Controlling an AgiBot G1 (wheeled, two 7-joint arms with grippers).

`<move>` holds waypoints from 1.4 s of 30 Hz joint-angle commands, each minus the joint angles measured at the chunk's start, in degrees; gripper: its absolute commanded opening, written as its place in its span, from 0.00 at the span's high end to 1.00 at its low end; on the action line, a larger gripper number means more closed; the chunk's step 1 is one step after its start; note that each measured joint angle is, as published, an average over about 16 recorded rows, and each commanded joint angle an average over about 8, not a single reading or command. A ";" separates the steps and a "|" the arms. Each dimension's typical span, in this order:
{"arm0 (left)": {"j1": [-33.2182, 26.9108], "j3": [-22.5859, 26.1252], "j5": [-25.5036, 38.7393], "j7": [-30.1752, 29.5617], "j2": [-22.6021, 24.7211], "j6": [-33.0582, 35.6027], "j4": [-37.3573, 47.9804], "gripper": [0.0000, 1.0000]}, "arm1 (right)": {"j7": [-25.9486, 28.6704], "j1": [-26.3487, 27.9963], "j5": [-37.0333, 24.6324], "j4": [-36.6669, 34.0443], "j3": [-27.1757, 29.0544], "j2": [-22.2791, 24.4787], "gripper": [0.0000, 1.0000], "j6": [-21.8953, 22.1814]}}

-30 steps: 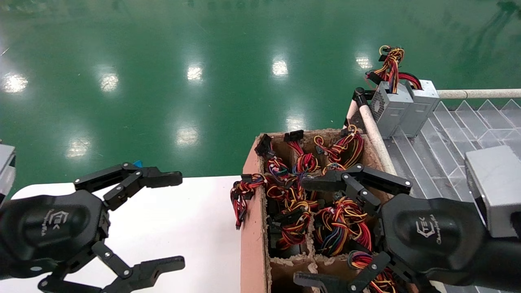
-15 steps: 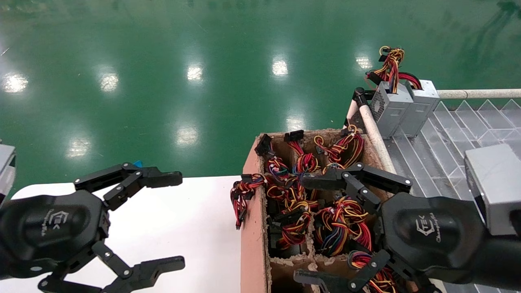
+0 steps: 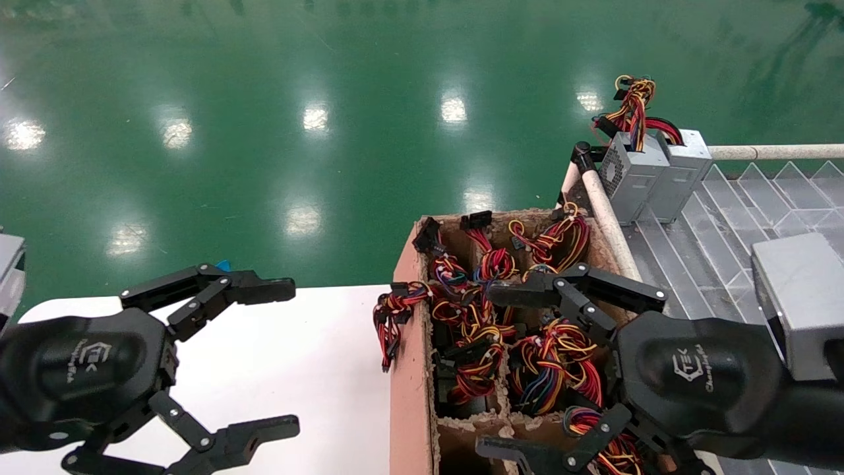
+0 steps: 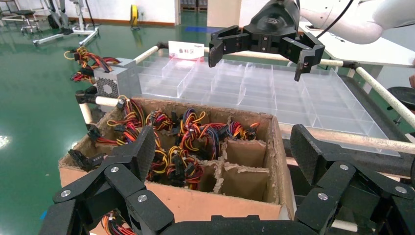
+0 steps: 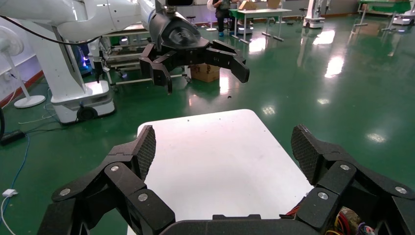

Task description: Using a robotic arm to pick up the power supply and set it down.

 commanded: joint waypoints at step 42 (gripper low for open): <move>0.00 0.00 0.00 0.00 0.00 0.00 0.00 0.00 | -0.01 0.05 0.00 -0.04 -0.01 0.00 0.00 0.02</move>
